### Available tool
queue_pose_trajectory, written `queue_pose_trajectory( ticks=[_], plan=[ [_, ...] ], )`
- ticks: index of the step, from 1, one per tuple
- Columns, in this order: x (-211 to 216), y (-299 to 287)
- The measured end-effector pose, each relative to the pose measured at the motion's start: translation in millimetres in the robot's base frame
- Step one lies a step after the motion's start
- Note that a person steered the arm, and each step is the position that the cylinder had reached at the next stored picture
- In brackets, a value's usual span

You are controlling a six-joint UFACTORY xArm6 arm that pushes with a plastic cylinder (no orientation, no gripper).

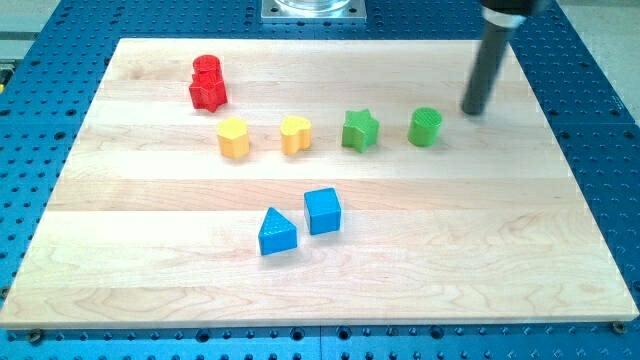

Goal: Slide the blue triangle horizontal left to the blue cube

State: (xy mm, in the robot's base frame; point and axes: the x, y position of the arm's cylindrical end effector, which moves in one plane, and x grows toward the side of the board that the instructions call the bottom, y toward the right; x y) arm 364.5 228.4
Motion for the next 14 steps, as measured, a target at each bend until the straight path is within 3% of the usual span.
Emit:
queue_pose_trajectory(
  ticks=[1,2,5,7,8,10,12,13,14],
  plan=[
    [68,-2],
    [80,-7],
    [80,-50],
    [83,25],
    [64,68],
    [54,81],
    [124,-58],
    [169,-170],
    [175,-226]
  ],
)
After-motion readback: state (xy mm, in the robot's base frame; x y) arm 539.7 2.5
